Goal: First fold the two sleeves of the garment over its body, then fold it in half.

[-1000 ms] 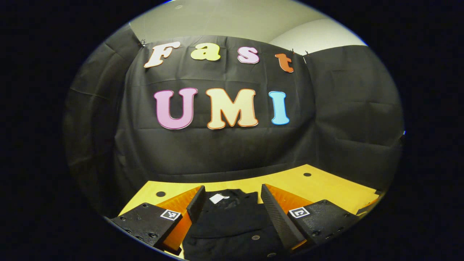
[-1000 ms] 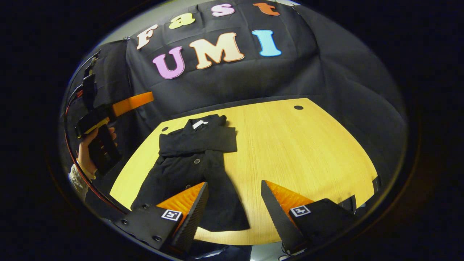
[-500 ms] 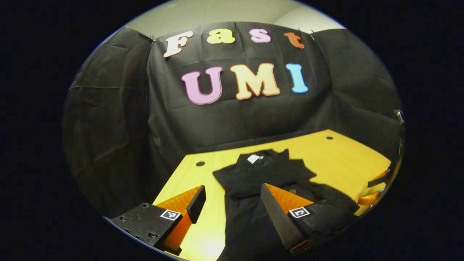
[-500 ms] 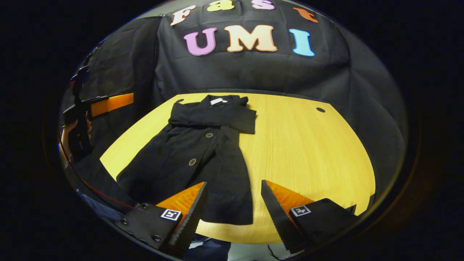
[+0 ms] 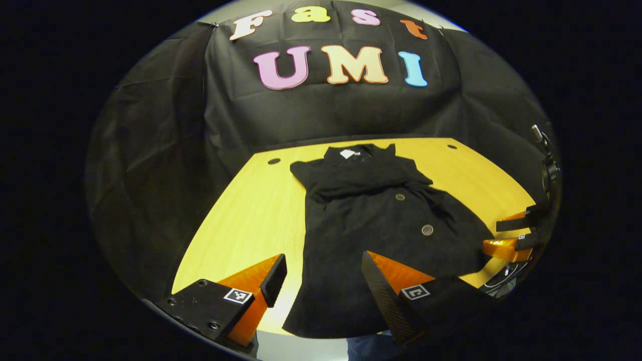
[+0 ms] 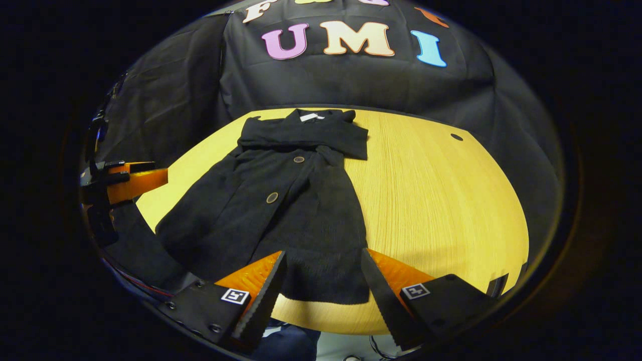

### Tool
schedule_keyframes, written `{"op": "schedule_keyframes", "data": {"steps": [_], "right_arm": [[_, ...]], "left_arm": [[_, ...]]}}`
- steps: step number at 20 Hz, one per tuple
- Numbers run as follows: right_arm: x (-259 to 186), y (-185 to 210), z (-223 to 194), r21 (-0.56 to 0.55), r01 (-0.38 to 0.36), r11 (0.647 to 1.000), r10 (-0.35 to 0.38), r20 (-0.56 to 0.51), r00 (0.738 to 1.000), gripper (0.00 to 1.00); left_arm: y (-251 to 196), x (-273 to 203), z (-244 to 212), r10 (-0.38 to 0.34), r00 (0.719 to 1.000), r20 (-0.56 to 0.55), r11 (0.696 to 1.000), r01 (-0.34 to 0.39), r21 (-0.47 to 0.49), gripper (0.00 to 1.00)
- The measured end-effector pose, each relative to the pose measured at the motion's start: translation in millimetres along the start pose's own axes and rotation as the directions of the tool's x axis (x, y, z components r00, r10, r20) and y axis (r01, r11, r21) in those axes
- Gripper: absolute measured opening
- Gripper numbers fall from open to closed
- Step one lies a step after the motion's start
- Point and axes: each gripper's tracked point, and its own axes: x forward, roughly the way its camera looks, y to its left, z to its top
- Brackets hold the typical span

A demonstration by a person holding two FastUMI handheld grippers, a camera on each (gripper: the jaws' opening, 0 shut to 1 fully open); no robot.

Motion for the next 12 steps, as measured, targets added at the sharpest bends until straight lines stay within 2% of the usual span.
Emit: {"op": "schedule_keyframes", "data": {"steps": [3,7,12], "right_arm": [[8.5,-1.7,-14.2,0.003,0.013,1.000,-0.013,-0.029,0.999,0.95],[17.7,-1.3,-36.3,0.044,0.011,0.999,-0.007,-0.082,0.997,0.95],[20.1,0.3,-32.8,0.004,0.011,1.000,-0.011,-0.081,0.997,0.95]], "left_arm": [[-4.4,-7.1,-36.3,-0.005,0.995,-0.104,1.000,0.004,-0.006,0.92],[-13.9,-20.6,-66.5,-0.028,0.984,-0.173,0.999,0.025,-0.020,0.93],[-18.2,-15.8,-90.0,-0.050,0.969,-0.243,0.999,0.048,-0.015,0.94]]}}
